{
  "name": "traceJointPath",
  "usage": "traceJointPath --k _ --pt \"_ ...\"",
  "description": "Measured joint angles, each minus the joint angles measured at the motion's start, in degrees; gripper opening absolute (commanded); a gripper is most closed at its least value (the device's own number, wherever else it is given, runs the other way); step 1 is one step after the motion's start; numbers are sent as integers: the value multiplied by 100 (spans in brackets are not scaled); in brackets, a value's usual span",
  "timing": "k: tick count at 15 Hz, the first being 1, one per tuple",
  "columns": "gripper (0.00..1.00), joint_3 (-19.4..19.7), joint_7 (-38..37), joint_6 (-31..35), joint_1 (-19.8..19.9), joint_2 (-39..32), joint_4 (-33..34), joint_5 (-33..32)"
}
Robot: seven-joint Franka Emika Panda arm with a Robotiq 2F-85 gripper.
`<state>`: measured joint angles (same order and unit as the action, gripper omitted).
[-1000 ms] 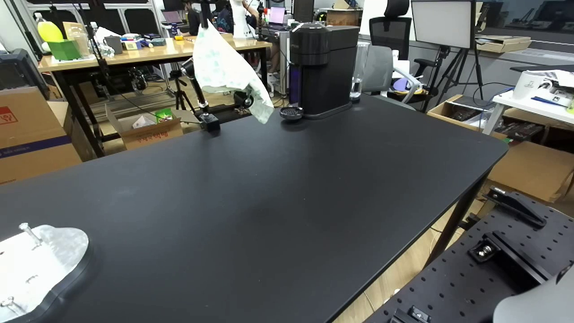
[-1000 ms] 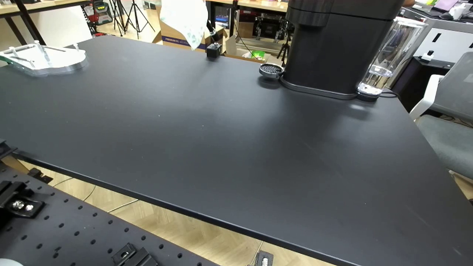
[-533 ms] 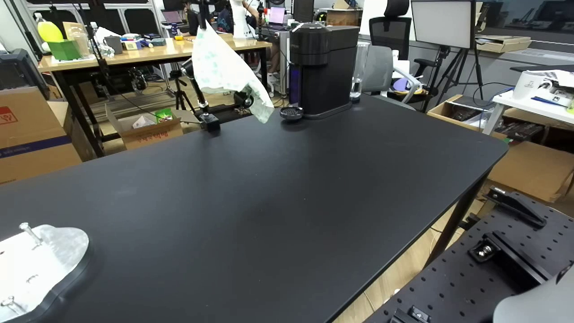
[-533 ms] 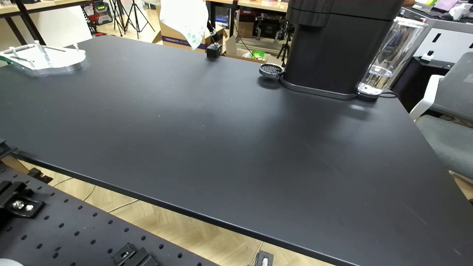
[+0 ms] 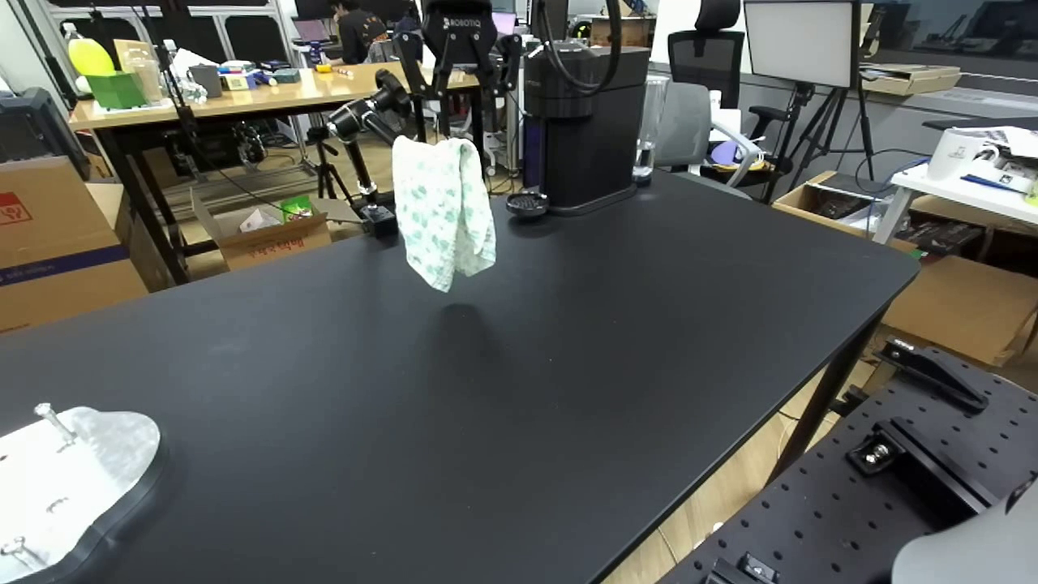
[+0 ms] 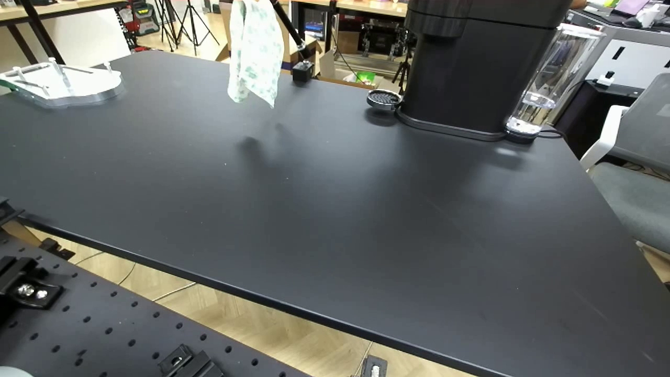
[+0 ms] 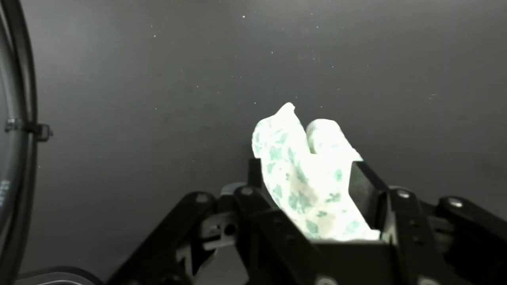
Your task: Put the white cloth on the rack.
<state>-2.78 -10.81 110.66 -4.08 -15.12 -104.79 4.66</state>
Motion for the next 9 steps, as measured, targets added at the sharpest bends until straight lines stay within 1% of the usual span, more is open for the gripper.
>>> traceJointPath --k 1,2,9 --pt "98 18 2 64 33 44 -136 15" --pt "99 31 2 121 53 89 -254 31" --pt "100 79 74 332 163 571 -721 101"
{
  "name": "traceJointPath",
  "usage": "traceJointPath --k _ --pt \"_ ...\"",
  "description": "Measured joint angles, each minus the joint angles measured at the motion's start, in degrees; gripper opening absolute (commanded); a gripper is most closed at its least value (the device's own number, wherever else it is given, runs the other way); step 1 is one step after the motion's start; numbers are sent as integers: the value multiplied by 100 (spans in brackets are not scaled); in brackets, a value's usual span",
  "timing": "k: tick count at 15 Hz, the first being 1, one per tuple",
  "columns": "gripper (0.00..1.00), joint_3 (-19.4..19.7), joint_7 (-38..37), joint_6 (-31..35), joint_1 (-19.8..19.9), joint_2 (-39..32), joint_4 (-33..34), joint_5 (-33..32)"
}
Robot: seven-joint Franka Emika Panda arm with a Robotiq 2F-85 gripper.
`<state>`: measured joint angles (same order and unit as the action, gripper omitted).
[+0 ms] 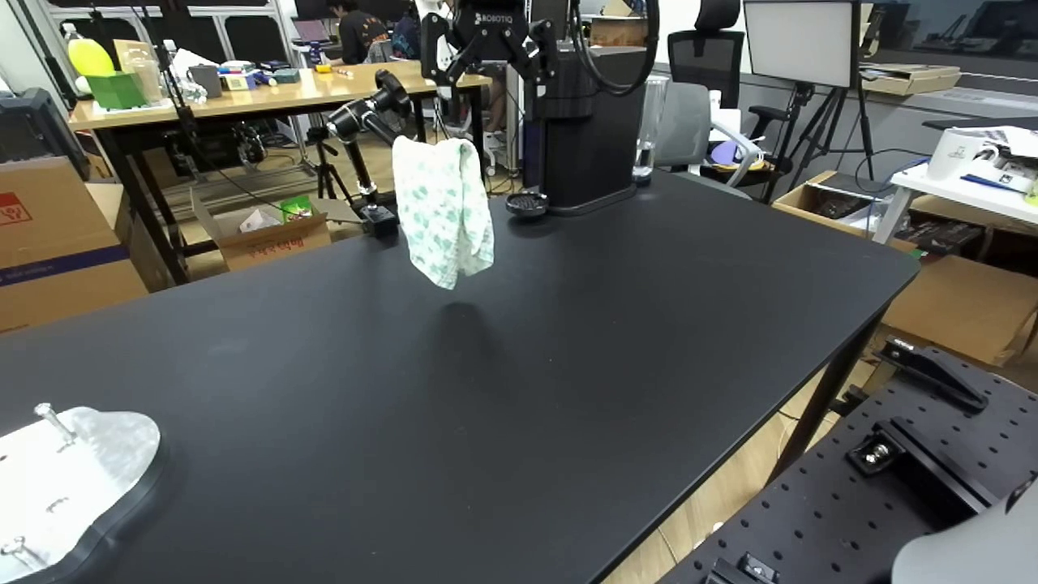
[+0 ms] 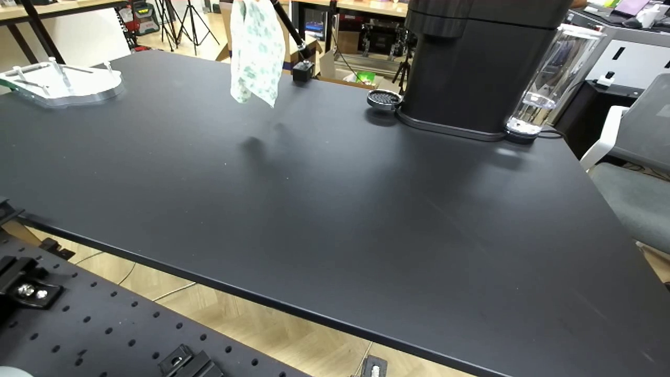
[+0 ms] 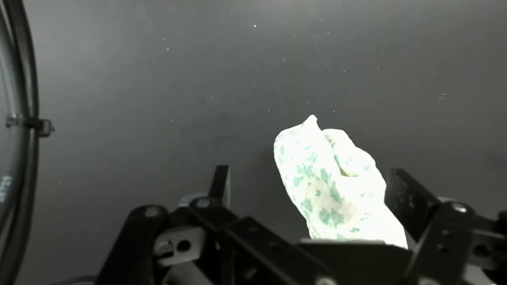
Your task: Put the white cloth on the rack.
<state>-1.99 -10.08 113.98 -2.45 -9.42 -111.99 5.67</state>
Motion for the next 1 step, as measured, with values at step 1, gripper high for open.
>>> traceJointPath --k 1 --pt "99 14 94 -6 20 72 -53 0"
